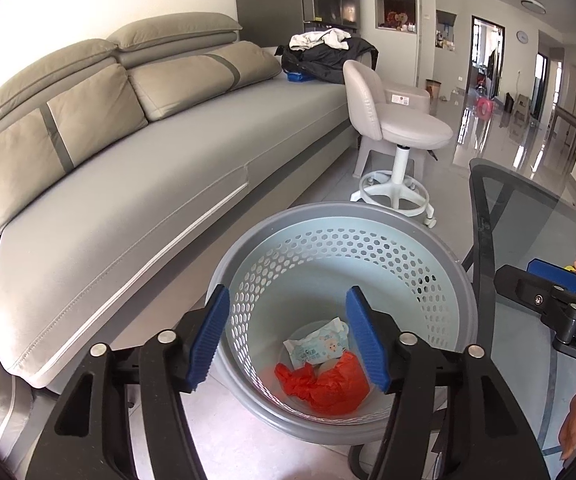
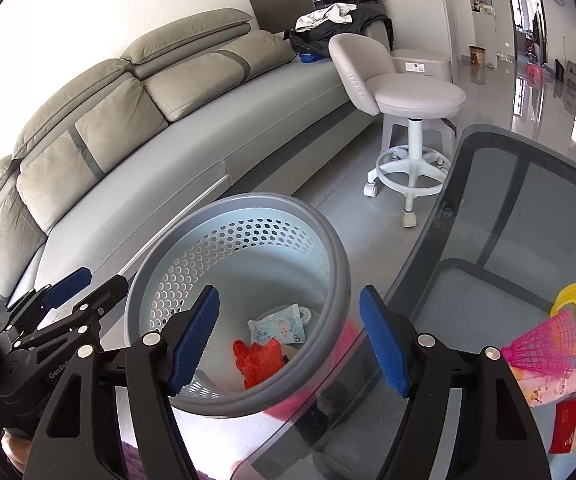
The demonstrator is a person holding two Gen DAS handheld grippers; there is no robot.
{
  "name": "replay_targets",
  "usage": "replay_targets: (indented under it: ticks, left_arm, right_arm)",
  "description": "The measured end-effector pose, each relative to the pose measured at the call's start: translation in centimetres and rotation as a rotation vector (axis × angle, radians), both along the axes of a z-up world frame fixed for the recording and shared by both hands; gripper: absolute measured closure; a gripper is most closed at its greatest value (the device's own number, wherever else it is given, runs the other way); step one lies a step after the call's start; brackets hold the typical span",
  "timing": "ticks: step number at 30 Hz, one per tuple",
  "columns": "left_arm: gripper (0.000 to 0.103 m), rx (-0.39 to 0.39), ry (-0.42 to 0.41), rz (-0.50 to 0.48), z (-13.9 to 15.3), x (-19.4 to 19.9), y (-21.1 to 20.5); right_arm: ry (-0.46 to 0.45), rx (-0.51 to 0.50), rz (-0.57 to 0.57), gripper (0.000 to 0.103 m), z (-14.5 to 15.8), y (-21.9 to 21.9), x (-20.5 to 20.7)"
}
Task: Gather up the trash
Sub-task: 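Carry both items over the wastebasket and open both tools to drop them, then move both tools back over the table and grasp the toothpaste box with the right tool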
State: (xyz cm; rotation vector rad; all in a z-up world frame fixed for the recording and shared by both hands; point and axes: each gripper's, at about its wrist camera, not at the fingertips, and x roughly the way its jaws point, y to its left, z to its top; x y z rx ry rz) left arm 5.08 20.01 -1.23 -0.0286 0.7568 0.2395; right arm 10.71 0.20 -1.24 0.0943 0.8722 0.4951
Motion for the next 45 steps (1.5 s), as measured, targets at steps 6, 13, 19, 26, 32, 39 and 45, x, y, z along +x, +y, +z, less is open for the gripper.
replay_targets:
  ticks: [6,13,19,26,32,39,45]
  left_arm:
    - [0.04,0.014,-0.016,-0.021,0.1,-0.3,-1.1]
    - [0.03,0.005,-0.041,-0.084,0.5,-0.5,-3.2]
    - [0.023,-0.017,-0.056,-0.156,0.7,-0.5,-5.8]
    - [0.02,-0.039,-0.054,-0.218,0.4,-0.2,-9.1]
    - [0.02,-0.038,-0.044,-0.262,0.1,0.1,-11.7]
    - [0.02,-0.01,-0.027,-0.283,-0.5,0.4,-13.4]
    - [0.02,-0.002,-0.014,-0.291,-0.8,0.8,-13.8]
  right_arm:
    - [-0.007,-0.001,-0.025,0.033,0.0,-1.2,-0.7]
    - [-0.027,-0.041,-0.087,0.033,0.1,-4.2,-2.0]
    - [-0.036,-0.067,-0.196,0.033,0.3,-9.0,-3.3]
    - [0.042,-0.035,-0.298,0.033,-1.6,-14.6,-3.6]
    - [0.083,-0.034,-0.364,0.033,-3.3,-17.3,-2.6]
    - [0.105,-0.013,-0.396,0.033,-4.1,-18.2,0.1]
    - [0.173,-0.015,-0.416,0.033,-5.6,-18.9,0.6]
